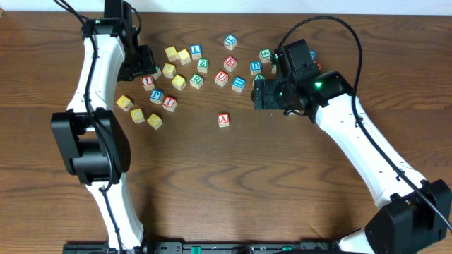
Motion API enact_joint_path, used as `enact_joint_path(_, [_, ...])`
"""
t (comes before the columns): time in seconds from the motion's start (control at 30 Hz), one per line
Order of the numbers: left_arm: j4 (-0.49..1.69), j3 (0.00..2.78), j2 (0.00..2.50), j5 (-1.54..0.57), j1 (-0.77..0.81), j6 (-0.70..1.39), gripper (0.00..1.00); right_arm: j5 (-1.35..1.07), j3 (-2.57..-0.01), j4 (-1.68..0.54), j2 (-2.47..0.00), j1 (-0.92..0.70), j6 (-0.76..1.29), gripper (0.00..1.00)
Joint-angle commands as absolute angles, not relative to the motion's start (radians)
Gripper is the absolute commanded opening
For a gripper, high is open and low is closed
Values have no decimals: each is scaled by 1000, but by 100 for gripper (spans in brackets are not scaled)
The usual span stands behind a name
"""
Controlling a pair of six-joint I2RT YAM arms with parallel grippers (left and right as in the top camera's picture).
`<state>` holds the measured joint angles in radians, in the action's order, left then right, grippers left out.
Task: Spell out AI2
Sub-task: 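Lower the left gripper and grasp the red I block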
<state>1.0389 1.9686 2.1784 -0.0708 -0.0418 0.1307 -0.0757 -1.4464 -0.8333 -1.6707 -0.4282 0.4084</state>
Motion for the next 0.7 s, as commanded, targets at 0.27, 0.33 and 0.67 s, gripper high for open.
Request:
enact_joint_path(0.27, [945,1982,2289,-39,-36,162,63,-73,-1459,-835,-1659,-423,402,85])
enact_joint_path(0.33, [924,1982,2305,-39,-34,162,63,-73,-1459,-835,-1659,-423,402,85])
enact_joint_path(0.67, [887,1980,2336,-39,-33,163,53,-58,-1459,-850,-1659,-423,402,85])
